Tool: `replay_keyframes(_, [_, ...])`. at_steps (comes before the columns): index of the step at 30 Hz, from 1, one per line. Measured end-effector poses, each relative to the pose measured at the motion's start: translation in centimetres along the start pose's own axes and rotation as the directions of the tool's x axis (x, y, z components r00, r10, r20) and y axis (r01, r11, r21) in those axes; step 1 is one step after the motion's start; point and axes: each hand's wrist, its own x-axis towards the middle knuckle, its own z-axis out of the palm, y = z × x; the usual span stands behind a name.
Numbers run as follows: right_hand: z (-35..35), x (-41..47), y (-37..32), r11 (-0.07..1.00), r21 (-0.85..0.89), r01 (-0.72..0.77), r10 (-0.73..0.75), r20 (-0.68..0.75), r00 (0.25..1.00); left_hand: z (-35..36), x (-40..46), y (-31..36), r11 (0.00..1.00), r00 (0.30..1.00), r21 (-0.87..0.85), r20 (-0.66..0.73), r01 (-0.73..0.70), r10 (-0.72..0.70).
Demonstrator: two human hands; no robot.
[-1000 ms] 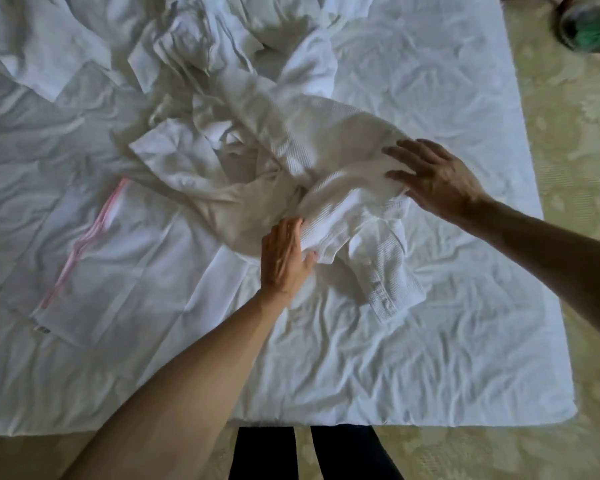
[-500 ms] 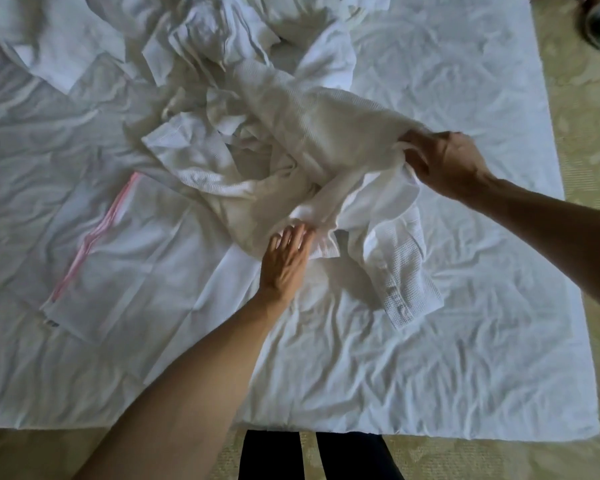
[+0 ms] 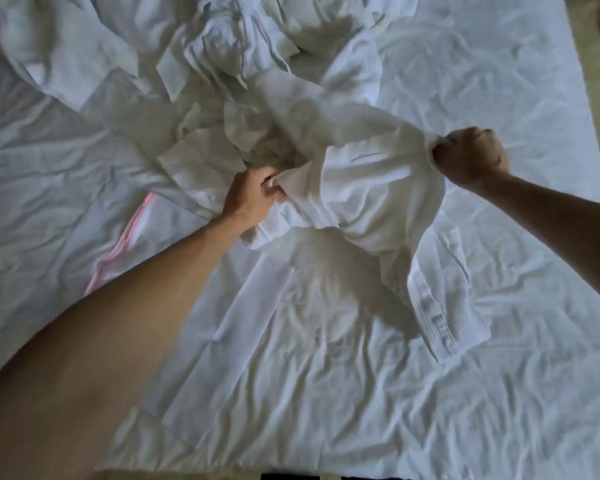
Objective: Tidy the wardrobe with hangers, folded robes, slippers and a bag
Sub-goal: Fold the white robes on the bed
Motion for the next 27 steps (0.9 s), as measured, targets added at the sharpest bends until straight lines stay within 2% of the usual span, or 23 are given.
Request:
replay_keyframes(3, [1.6, 0.4, 1.2, 0.998, -0.019, -0.059, 0.061, 0.071, 0.996, -2.1, 3.1, -0.8, 0.988, 0.98, -0.13, 0.191, 0.079, -0.053])
replay_keyframes(5, [2.3, 0.2, 1.5, 0.996, -0.043, -0.081, 0.084, 0.089, 0.992, -3.3, 4.5, -1.0, 0.98, 0.932, -0.151, 0.357, 0.126, -0.065])
replay_keyframes(8, [2.6, 0.2, 1.3, 0.993, -0.04, -0.115, 0.119, 0.101, 0.988, -4.3, 5.9, -1.4, 0.978, 0.884, -0.134, 0.46, 0.158, -0.08])
replay_keyframes(10, [2.5, 0.0, 0.7, 0.994, -0.021, -0.108, 0.109, 0.044, 0.993, -4.6, 6.5, -1.8, 0.974, 0.863, -0.148, 0.499, 0.169, -0.074])
replay_keyframes(14, [2.8, -1.0, 0.7, 1.0, 0.028, 0.005, 0.0, -0.189, 0.982, -3.9, 6.2, -1.2, 0.955, 0.779, -0.158, 0.618, 0.252, -0.103])
replay_keyframes(17, [3.9, -1.4, 1.9, 0.997, -0.033, 0.071, -0.076, -0.206, 0.976, -2.5, 5.1, -1.0, 0.961, 0.76, -0.132, 0.641, 0.245, -0.105])
replay_keyframes(19, [4.2, -1.3, 2.5, 0.993, -0.051, 0.106, -0.114, -0.193, 0.975, -1.6, 4.6, -1.4, 0.968, 0.779, -0.121, 0.619, 0.219, -0.098])
replay_keyframes(21, [3.6, -1.3, 2.4, 0.99, -0.019, 0.141, -0.142, -0.191, 0.971, -1.3, 4.1, -1.1, 0.951, 0.808, -0.147, 0.572, 0.271, -0.142])
replay_keyframes(25, [2.0, -1.5, 2.0, 0.953, -0.076, 0.292, -0.3, -0.153, 0.941, -1.1, 3.2, 0.9, 0.932, 0.851, -0.208, 0.5, 0.296, -0.159])
replay_keyframes(27, [0.9, -1.7, 1.7, 0.929, -0.116, 0.352, -0.367, -0.146, 0.919, -1.5, 2.7, 2.4, 0.943, 0.854, -0.185, 0.497, 0.276, -0.153])
